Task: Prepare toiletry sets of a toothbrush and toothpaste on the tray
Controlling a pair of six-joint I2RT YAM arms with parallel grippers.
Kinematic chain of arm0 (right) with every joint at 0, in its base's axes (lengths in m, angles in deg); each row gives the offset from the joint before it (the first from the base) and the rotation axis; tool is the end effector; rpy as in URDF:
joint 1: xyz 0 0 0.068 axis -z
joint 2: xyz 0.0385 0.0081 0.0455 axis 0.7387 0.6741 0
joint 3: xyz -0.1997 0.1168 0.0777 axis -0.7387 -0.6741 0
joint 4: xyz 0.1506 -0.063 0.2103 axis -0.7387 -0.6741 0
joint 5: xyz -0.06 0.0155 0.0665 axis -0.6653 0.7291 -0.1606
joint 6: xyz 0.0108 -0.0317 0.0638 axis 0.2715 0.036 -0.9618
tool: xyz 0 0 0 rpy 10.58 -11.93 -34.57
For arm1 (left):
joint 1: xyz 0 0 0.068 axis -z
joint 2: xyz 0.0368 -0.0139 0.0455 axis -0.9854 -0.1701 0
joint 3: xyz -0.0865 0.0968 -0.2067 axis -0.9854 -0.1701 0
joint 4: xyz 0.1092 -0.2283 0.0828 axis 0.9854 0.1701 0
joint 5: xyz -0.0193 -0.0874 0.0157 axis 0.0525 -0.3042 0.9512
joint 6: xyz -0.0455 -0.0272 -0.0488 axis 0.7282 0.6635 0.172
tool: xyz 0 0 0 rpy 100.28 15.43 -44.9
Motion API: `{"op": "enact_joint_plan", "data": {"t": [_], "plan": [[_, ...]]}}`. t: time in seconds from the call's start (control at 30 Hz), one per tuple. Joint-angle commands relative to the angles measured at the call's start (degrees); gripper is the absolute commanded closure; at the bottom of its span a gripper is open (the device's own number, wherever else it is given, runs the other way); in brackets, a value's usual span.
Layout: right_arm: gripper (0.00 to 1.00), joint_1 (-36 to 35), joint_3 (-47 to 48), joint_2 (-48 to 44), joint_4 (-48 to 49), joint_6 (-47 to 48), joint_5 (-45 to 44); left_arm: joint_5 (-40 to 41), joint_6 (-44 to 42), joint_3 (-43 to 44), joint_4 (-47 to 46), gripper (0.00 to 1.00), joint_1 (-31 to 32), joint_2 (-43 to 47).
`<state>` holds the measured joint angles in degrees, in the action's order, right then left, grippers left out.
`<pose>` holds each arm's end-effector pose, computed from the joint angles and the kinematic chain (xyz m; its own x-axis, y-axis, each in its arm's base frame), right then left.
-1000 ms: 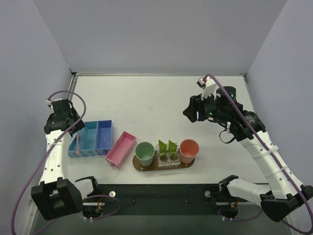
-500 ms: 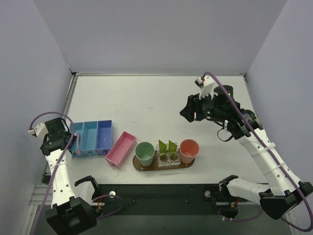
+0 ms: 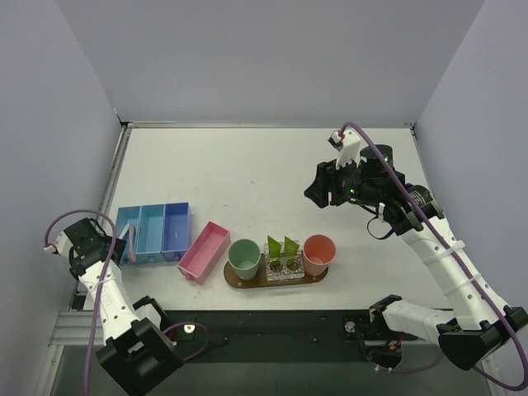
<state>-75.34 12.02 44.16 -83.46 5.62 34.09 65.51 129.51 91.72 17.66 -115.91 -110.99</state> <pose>0.2354 0.1479 0.3859 -0.3435 -0.0433 -0.9381 -0.7010 0.6765 0.2255 0.1567 0.1246 0.1795 -0.0885 -0.8462 -0.5255 -0.9265 0.2636 -0.2684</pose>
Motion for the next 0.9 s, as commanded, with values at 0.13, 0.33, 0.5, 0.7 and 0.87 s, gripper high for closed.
{"op": "enact_joint_plan", "data": {"t": [0.13,0.33,0.5,0.7,0.87], "plan": [[0.52,0.0,0.6,0.2,0.2,0.5,0.5,-6.8,0.3,-1.7,-8.2,0.32,-4.9,2.3],[0.52,0.0,0.8,0.6,0.2,0.8,0.8,-9.2,0.8,-2.9,-10.3,0.32,-7.4,1.3],[0.52,0.0,0.2,0.0,0.2,0.9,0.7,-11.3,1.0,-3.5,-11.6,0.34,-10.2,1.4],[0.52,-0.1,-0.2,-0.3,0.1,1.0,0.8,-13.5,1.1,-4.5,-13.4,0.37,-11.1,1.0],[0.52,-0.1,-0.2,-0.5,0.1,0.9,0.9,-14.5,1.1,-5.1,-13.4,0.42,-11.8,1.3]]}}
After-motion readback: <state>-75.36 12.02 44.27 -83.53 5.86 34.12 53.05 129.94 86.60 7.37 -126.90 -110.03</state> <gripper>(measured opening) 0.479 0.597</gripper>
